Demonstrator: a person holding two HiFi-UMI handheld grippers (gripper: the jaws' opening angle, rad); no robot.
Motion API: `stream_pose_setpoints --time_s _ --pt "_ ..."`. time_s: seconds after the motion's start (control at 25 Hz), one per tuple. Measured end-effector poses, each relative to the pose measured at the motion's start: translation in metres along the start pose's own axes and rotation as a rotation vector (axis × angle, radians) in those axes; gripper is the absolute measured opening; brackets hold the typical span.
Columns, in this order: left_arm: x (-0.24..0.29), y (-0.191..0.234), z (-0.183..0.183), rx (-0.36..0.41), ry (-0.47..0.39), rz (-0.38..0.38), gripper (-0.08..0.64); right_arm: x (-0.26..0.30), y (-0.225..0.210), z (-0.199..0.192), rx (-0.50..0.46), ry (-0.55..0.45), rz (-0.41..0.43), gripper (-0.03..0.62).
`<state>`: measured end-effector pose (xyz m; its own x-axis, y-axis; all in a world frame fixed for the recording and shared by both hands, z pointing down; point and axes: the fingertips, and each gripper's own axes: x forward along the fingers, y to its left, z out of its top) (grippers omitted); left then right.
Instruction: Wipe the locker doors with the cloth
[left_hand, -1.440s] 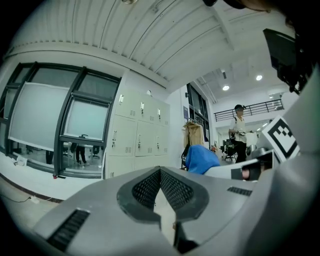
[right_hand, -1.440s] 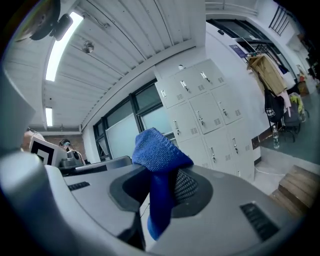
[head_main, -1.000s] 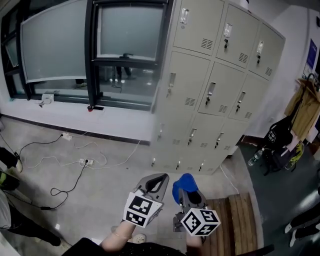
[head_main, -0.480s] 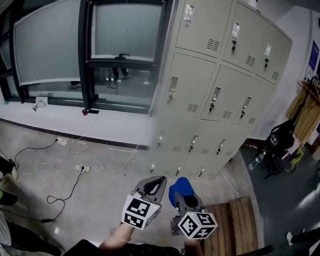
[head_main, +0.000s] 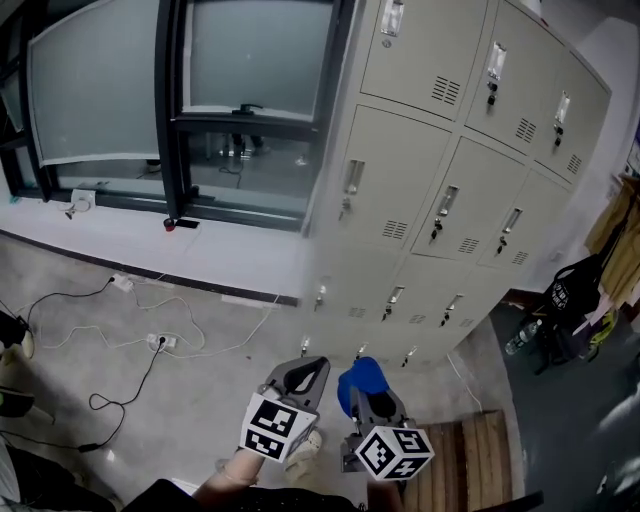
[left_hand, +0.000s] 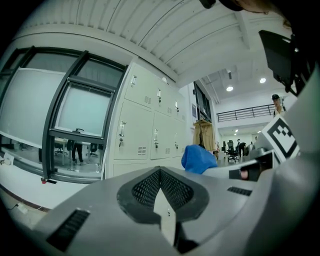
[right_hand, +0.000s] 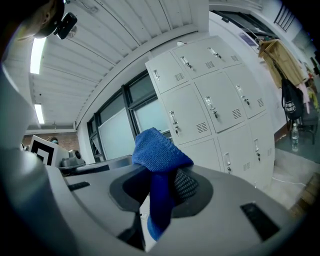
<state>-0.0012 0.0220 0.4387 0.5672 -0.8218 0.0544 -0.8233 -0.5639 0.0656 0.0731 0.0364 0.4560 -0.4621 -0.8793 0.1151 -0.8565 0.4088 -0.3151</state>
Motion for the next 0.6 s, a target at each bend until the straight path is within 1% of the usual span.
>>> stream_pose_setpoints --time_s 0.24,0.44,0.6 --pt "0.069 0.037 0.014 0.003 -0.011 0.024 0.006 0.064 -0.040 0.027 -0.009 0.004 0.015 0.087" --pt "0.130 0.061 0.028 0.014 -0.021 0.028 0.006 0.116 -0.077 0.057 -0.019 -0.003 0.023 0.087" --pt "0.171 0.088 0.032 -0.007 -0.034 0.058 0.006 0.154 -0.102 0.073 -0.034 -0.006 0.035 0.087"
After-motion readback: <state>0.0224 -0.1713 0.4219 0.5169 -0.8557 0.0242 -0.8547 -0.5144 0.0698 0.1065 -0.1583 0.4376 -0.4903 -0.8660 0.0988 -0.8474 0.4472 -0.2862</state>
